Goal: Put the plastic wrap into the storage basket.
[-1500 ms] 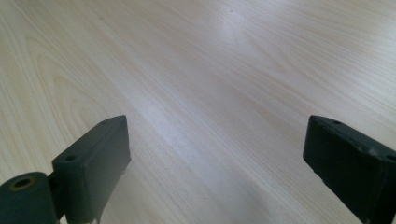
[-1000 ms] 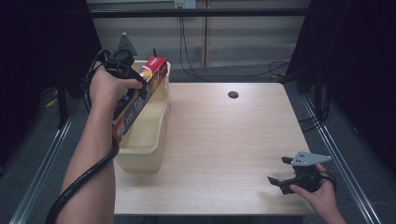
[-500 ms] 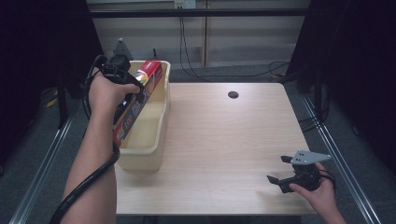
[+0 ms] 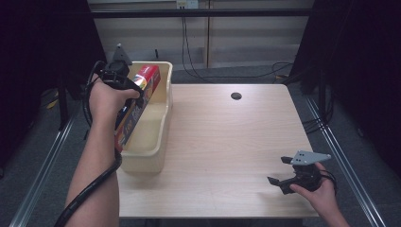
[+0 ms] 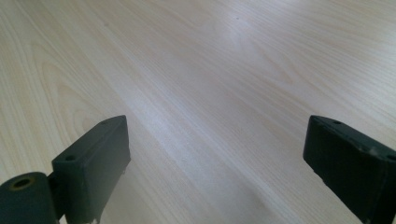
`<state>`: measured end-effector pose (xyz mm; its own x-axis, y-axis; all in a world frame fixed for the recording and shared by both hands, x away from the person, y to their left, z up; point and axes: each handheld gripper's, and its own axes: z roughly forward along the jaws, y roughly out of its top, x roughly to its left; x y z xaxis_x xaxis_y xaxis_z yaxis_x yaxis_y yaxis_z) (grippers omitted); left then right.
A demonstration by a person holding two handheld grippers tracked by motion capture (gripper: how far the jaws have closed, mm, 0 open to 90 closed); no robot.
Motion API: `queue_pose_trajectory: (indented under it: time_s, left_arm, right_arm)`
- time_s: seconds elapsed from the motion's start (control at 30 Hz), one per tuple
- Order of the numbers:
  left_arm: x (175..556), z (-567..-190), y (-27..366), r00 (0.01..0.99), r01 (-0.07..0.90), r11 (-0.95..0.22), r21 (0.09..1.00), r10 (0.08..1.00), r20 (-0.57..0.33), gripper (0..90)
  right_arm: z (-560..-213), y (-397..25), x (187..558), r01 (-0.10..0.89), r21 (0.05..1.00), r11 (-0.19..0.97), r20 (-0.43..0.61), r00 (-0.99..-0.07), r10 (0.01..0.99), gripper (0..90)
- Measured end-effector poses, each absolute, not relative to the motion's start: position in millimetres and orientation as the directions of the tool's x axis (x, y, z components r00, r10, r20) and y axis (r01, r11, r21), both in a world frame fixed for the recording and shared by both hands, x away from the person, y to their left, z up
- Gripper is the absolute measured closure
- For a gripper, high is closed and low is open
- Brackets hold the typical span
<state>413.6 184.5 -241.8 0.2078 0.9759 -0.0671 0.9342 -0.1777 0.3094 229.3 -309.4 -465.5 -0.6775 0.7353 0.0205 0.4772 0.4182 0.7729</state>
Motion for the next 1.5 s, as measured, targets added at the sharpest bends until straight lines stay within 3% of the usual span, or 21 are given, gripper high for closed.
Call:
queue_pose_trajectory:
  time_s: [1.5]
  left_arm:
    - [415.4,-284.7,189.3,0.139,0.96,-0.105,0.258,0.984,-0.116,40.4]
  right_arm:
    - [-466.5,-300.1,234.1,0.461,0.765,0.45,0.006,-0.704,0.71,6.8]
